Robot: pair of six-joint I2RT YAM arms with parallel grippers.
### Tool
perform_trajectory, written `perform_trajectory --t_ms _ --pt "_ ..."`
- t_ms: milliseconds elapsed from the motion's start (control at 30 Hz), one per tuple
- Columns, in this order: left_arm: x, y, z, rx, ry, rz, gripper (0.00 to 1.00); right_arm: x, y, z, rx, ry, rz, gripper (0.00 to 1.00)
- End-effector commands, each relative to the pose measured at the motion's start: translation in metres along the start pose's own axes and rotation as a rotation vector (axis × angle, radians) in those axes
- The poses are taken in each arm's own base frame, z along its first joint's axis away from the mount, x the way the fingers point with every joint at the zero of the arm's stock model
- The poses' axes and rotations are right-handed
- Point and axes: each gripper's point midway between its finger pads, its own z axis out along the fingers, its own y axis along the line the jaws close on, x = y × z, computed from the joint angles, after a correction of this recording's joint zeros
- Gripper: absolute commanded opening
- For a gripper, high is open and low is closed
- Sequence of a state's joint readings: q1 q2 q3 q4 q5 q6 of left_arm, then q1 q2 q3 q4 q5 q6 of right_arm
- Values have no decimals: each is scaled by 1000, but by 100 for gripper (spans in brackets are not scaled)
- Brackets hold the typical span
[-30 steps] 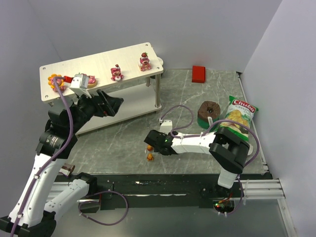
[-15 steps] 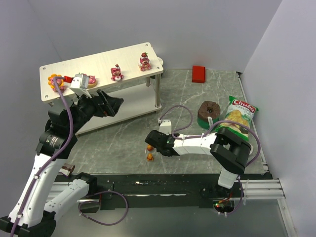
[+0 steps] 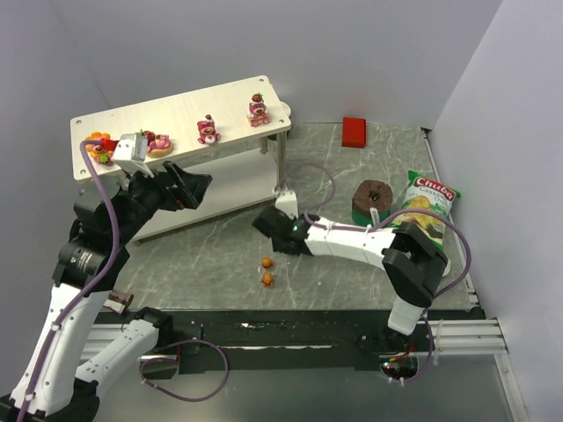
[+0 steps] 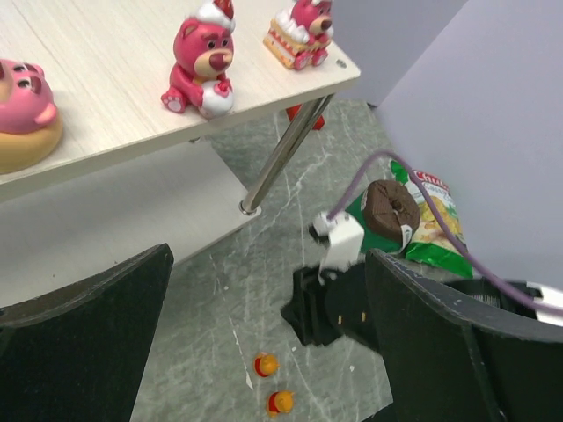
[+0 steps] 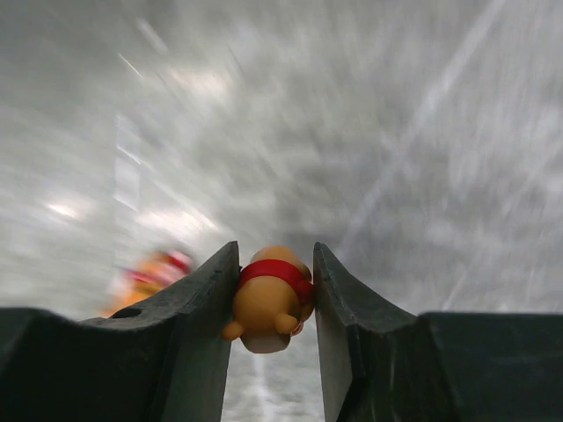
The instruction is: Place and organize the plastic toys onto the shelf
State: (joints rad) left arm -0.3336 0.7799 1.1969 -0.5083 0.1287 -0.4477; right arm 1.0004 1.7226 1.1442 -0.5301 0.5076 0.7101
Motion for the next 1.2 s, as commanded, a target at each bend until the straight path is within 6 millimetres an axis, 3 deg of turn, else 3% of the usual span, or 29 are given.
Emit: perform_trajectory --t_ms 0,67,100,267,467,1167 --pt "-30 -15 -19 35 -93 35 96 -71 18 -6 -56 -93 -1 6" --pt "-34 -18 -21 46 -102 34 96 -94 30 -7 -83 -119 -20 6" --pt "-35 -19 -21 50 -104 30 96 -96 31 4 -68 -109 -33 6" --pt "-42 -27 -23 70 -99 26 96 -137 47 19 -118 -156 -43 6" --pt "-42 -29 -25 86 -111 27 96 -166 64 40 -166 -219 -67 6" --pt "-33 -21 -8 73 -78 100 96 -180 93 92 -178 -262 -105 7"
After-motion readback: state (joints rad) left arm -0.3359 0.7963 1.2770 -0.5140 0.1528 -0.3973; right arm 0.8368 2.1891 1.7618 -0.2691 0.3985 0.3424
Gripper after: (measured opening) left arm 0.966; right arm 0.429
